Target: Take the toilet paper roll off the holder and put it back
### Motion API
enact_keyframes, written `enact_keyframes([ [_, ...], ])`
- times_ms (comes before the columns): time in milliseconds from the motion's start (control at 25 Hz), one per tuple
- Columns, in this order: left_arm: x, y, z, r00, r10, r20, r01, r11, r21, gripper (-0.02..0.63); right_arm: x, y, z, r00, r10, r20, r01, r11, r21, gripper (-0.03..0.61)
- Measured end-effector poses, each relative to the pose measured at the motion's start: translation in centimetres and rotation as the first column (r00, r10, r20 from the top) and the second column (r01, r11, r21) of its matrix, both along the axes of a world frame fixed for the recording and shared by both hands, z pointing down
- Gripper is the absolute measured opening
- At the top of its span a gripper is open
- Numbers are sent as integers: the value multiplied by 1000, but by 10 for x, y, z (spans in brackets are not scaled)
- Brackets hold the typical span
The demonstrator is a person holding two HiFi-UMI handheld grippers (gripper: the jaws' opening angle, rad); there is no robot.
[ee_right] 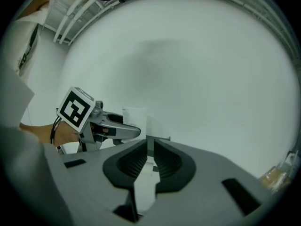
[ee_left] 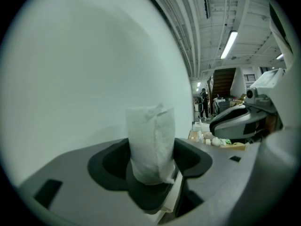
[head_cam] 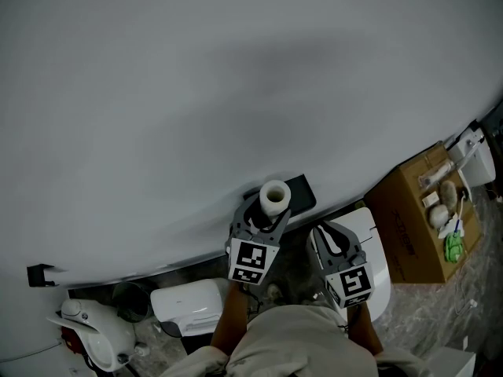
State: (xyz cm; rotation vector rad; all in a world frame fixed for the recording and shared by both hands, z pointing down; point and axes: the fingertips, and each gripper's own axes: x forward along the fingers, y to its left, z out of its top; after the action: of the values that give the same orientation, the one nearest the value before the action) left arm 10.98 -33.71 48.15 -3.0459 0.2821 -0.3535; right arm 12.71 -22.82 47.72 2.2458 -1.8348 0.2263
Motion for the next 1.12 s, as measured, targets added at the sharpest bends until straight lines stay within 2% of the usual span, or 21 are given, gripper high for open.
enact_keyframes([
  [520,-3,6,-15,999,-20,-42,20,1000,5,292,-3,21,-6,1000,20,-10,-20,1000,6,40],
  [960,-15,34,-45,995,-53,-81,58,997,55,293,-2,49,-27,1000,-3,-31,6,997,75,40],
  [1120,-22,48,-54,993,-73,-91,80,994,74,292,-2,61,-29,999,-21,-27,23,997,74,40],
])
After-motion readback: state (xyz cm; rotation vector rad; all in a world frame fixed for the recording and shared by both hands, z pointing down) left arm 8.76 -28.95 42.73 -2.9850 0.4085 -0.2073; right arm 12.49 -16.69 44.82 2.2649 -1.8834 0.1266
